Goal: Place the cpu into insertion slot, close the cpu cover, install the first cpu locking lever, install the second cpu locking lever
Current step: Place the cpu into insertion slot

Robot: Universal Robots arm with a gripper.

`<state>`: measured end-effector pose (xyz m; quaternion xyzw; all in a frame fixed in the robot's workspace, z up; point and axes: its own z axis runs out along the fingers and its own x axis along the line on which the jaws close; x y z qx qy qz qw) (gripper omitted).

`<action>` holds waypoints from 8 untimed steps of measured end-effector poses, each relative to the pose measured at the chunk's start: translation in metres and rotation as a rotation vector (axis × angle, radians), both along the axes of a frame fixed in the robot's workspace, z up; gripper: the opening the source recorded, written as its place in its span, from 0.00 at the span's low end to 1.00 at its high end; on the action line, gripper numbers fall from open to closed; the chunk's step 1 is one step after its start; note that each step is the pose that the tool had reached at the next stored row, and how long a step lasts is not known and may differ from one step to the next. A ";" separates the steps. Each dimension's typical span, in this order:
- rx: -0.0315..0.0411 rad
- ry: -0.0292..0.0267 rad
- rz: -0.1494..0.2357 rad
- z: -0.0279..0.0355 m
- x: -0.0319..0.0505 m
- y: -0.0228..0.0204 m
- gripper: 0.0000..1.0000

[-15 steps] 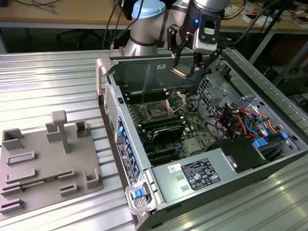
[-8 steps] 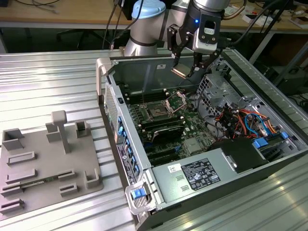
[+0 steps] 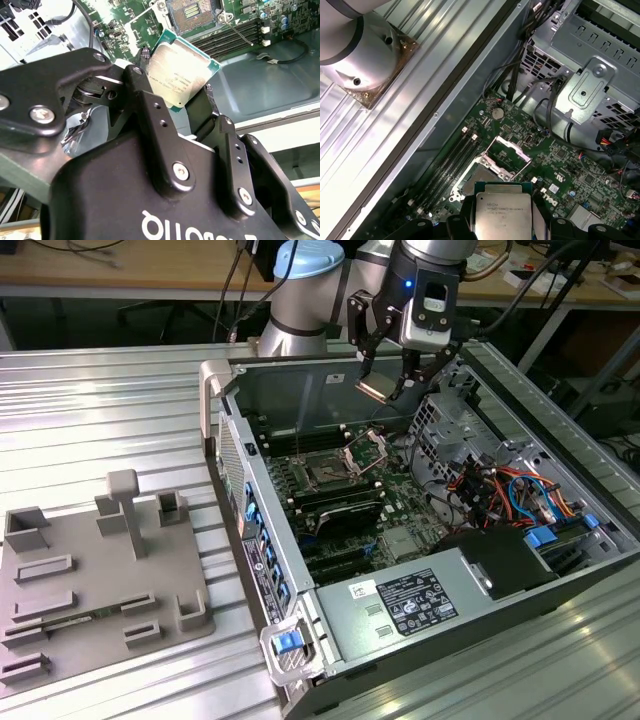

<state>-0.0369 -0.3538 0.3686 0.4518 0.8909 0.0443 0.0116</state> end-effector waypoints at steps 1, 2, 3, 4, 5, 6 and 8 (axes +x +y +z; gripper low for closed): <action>-0.0001 -0.0001 -0.004 0.0000 0.0000 0.0000 0.55; 0.0000 0.0000 -0.013 0.0000 0.0000 0.0000 0.55; 0.0000 -0.0001 -0.033 0.0000 0.0000 0.0000 0.55; 0.0000 0.0000 -0.042 0.0000 0.0000 0.0000 0.55; -0.0001 0.0000 -0.051 0.0000 0.0000 0.0000 0.55; 0.0000 0.0000 -0.060 0.0000 0.0000 0.0000 0.55; 0.0000 -0.0001 -0.082 -0.0001 0.0000 0.0000 0.55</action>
